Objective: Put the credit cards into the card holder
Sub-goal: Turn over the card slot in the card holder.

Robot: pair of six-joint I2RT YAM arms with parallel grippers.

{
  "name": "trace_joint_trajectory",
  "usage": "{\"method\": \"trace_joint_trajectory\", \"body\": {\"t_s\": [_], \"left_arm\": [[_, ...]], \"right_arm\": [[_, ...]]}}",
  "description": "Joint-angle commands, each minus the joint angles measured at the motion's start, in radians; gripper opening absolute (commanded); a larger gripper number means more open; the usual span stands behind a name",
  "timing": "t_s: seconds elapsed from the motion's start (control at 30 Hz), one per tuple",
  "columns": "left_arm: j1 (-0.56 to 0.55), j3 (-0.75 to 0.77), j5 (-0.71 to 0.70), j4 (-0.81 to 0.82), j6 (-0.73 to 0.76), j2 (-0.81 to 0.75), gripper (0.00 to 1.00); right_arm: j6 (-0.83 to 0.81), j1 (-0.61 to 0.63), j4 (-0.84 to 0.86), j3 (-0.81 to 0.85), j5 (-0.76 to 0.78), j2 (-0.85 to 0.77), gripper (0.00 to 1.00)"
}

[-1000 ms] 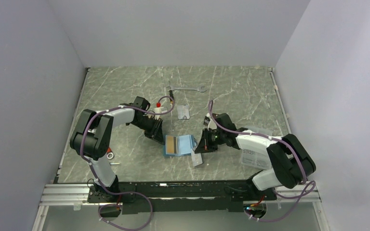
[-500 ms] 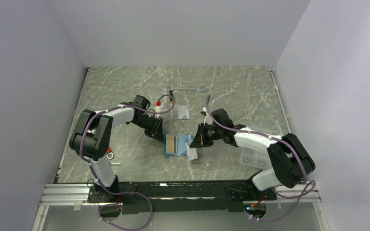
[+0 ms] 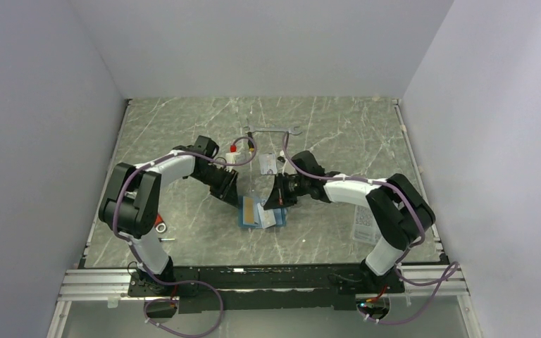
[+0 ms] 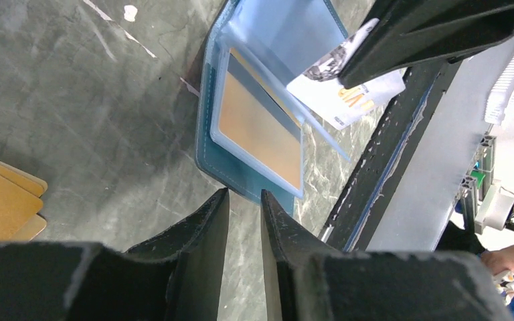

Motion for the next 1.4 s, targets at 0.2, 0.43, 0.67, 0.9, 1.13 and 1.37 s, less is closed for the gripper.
{"method": "trace_joint_trajectory", "body": {"t_s": [0.2, 0.43, 0.67, 0.9, 1.13, 1.37], "left_arm": [[0.047, 0.141, 0.022, -0.29, 0.408, -0.072, 0.32], [-0.002, 0.099, -0.075, -0.251, 0.52, -0.277, 0.46], [-0.124, 0.049, -0.315, -0.124, 0.627, -0.478, 0.99], [-0.174, 0.139, -0.583, -0.164, 0.723, -0.561, 0.99], [-0.174, -0.001, -0.499, -0.261, 0.899, -0.718, 0.99], [-0.236, -0.193, -0.229, -0.102, 1.155, -0.754, 0.98]], "right_arm": [[-0.002, 0.021, 0.059, 0.07, -0.02, 0.066, 0.0], [0.016, 0.027, 0.097, 0.104, -0.057, 0.165, 0.0], [0.011, 0.032, 0.06, 0.131, -0.052, 0.162, 0.0], [0.002, 0.031, 0.035, 0.131, -0.051, 0.134, 0.0], [0.016, 0.031, 0.058, 0.099, -0.052, 0.113, 0.0], [0.042, 0.019, 0.085, 0.078, -0.051, 0.078, 0.0]]}}
